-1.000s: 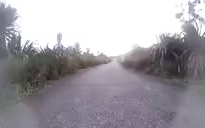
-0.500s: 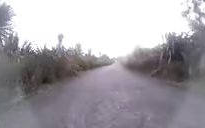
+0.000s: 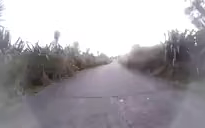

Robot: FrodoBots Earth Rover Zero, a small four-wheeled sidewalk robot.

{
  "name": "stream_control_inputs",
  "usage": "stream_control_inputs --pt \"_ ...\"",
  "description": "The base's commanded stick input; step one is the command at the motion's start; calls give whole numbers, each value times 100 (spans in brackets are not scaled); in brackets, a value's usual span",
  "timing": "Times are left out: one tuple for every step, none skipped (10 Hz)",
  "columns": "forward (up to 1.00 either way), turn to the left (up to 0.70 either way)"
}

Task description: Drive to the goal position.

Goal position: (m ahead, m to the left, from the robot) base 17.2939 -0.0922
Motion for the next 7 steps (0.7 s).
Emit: stream_control_inputs --pt "85 -34" --pt "85 -34" --pt "85 -34" --pt "85 0" --pt "85 0" --pt "85 0" --pt "85 0"
